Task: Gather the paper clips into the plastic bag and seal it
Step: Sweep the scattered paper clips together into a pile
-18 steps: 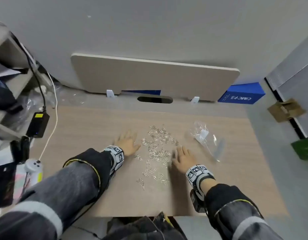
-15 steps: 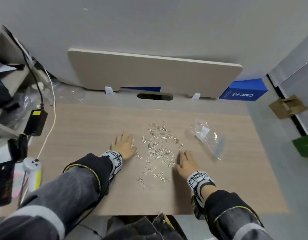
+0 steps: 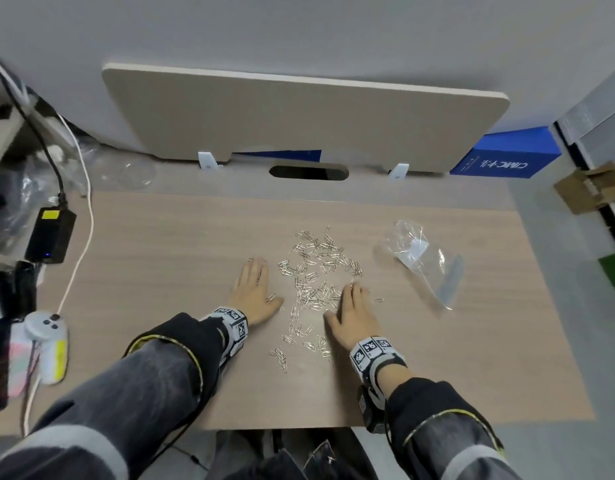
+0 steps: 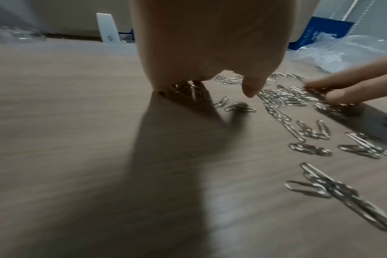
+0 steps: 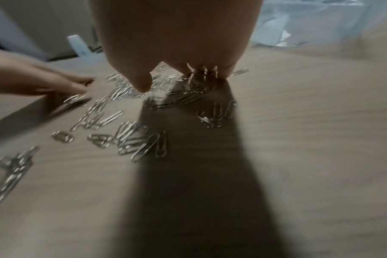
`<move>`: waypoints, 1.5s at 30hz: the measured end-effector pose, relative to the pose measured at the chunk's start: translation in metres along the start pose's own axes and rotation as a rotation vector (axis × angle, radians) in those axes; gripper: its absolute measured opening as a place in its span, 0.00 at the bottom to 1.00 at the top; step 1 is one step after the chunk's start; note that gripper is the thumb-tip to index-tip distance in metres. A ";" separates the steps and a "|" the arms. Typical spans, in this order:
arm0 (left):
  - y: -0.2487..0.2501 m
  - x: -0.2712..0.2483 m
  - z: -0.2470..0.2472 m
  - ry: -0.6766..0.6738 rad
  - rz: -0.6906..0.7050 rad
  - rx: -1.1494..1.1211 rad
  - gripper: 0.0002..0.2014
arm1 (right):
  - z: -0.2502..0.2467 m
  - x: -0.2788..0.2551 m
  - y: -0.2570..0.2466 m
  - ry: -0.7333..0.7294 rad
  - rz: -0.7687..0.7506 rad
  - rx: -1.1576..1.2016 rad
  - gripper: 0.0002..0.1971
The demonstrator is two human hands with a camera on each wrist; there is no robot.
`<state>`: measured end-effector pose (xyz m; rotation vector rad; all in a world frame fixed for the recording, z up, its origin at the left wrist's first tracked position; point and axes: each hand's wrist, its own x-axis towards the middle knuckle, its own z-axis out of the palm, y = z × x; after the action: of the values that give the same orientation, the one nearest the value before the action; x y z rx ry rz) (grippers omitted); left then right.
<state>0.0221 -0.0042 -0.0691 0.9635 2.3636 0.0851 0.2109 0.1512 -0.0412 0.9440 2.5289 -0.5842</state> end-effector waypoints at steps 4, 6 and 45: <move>0.014 -0.006 0.009 -0.044 0.160 -0.085 0.41 | 0.007 -0.005 -0.005 -0.011 -0.163 0.046 0.37; 0.013 -0.012 0.009 0.055 0.153 -0.250 0.36 | 0.006 -0.008 0.007 0.096 -0.151 0.116 0.32; 0.034 -0.051 0.002 -0.482 -0.277 -0.823 0.15 | 0.012 -0.037 0.007 -0.572 0.154 0.789 0.16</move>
<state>0.0736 -0.0125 -0.0366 0.2147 1.7278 0.5916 0.2439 0.1303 -0.0354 0.9989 1.6892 -1.5956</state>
